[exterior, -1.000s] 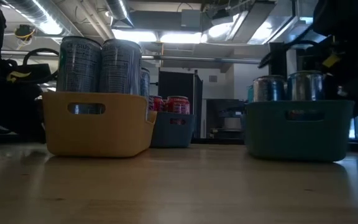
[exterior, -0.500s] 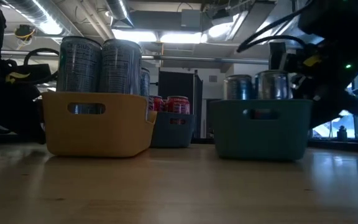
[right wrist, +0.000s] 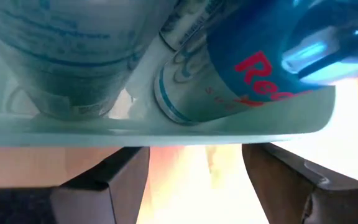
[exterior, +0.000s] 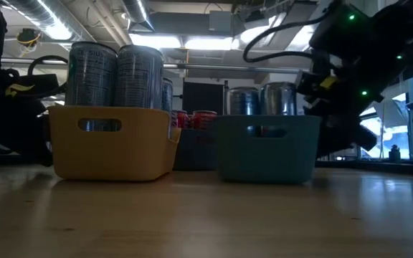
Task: Sort soda cans
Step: Move the green bin to the center of the table
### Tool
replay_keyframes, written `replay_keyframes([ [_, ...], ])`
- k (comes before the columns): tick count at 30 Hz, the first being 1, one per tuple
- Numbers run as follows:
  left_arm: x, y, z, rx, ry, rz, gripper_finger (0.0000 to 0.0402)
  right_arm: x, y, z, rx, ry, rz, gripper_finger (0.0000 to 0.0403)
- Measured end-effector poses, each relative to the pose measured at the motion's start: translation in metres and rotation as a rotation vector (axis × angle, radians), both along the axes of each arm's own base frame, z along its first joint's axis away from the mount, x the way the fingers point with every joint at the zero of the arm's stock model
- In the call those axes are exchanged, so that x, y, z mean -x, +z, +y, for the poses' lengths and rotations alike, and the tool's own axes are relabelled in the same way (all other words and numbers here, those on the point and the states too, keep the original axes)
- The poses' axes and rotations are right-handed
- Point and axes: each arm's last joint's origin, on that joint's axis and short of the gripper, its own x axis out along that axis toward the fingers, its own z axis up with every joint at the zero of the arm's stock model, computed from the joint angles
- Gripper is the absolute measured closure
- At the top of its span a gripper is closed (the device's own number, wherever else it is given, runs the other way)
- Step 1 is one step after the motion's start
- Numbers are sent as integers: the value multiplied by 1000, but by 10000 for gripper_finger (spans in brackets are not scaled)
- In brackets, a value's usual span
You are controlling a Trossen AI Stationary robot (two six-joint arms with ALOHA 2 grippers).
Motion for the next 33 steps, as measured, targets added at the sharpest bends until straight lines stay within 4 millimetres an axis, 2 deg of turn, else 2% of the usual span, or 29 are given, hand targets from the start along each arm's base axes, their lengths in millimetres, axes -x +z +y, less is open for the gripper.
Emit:
replay_keyframes([
  [7, 0, 0, 0, -17, -29, 20, 225, -11, -3, -4, 19, 68, -33, 148],
  [20, -1, 0, 1, -57, -68, 39, 225, -33, -15, 1, 34, 177, -144, 148],
  [33, -2, 4, 4, -212, -43, -57, 225, -38, -13, 3, 4, 205, -200, 148],
])
